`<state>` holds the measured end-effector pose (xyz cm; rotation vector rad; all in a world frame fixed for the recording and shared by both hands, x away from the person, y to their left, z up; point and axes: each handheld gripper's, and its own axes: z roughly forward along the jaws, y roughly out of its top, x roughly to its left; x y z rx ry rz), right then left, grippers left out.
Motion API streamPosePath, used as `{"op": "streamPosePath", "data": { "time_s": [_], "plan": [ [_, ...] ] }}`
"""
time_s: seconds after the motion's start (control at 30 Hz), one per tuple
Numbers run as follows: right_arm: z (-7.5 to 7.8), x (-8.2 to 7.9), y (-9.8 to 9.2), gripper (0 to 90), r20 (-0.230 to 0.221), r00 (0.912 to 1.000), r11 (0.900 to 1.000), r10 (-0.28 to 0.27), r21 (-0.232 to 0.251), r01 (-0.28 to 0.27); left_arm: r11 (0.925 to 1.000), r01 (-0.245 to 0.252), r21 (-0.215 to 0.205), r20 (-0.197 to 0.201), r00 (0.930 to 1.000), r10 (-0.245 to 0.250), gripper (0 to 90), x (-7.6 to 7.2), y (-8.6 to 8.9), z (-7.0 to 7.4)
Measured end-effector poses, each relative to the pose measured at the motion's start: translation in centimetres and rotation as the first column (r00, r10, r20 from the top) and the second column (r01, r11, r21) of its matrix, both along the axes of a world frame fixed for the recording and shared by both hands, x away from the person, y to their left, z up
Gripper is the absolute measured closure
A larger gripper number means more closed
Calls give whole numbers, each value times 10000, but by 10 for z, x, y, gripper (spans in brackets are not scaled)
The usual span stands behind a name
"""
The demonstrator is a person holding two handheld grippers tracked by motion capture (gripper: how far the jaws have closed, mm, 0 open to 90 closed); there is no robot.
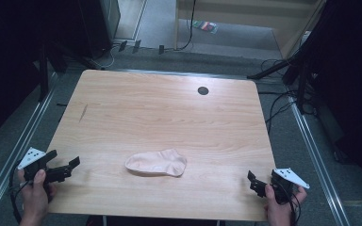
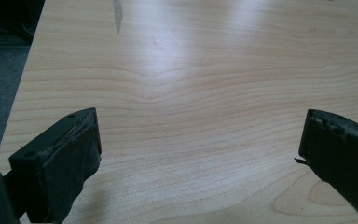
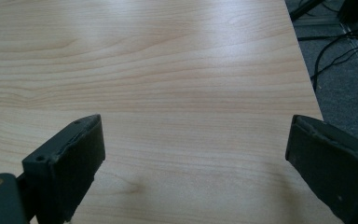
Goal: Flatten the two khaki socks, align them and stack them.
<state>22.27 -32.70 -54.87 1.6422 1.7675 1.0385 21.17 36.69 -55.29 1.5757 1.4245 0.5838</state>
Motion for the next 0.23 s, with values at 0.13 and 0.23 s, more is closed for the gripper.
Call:
{"op": "streamPosePath", "data": {
  "time_s": [0.13, 0.23],
  "plan": [
    [0, 0, -1, 45, -43, 9997, 9998, -220, 6, 220, 9997, -64, -231, -28, 10000, 64, 0, 0, 3, 0],
    [0, 1, -2, 45, -105, 9995, 9995, -289, 153, 291, 9995, -26, -321, -46, 10000, 25, 0, 1, 4, 0]
  ]
}}
